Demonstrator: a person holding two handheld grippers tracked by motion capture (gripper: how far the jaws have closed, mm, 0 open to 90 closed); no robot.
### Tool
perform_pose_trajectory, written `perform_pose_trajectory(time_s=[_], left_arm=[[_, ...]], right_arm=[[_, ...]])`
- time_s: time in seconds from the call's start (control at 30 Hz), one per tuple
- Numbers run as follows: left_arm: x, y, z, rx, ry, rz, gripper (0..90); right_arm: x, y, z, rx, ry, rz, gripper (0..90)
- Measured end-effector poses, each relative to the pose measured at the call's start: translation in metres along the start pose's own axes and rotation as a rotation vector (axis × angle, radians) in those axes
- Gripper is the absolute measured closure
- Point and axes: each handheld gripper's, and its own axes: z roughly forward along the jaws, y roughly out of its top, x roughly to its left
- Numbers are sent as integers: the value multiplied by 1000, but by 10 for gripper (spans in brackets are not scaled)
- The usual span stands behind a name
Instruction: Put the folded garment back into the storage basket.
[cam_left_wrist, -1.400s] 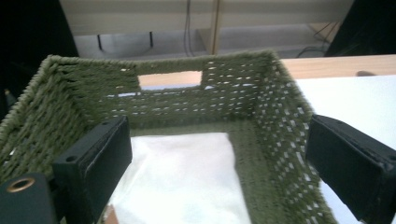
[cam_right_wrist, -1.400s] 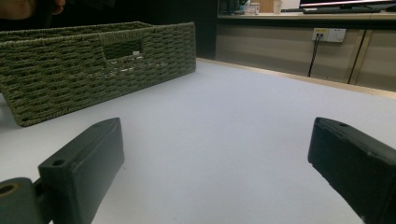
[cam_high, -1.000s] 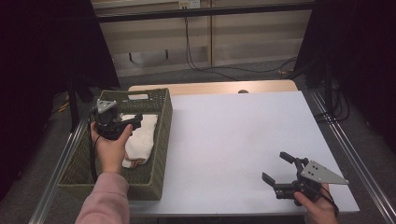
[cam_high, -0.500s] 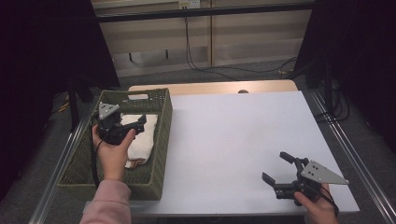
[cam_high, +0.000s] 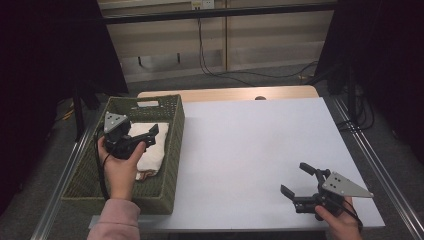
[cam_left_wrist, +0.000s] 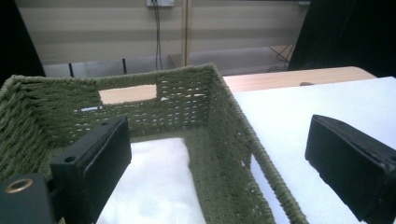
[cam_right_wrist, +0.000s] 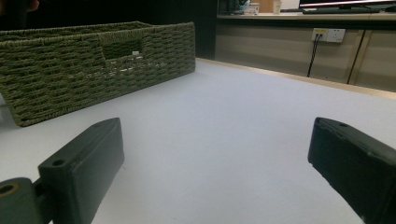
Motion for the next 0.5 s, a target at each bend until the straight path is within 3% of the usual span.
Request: perform_pose_trajectory(time_s=[0.5], left_arm=[[-15,0,-11,-53,-29,11,70]], right_arm=[[0,0,0,1,0,-3,31]])
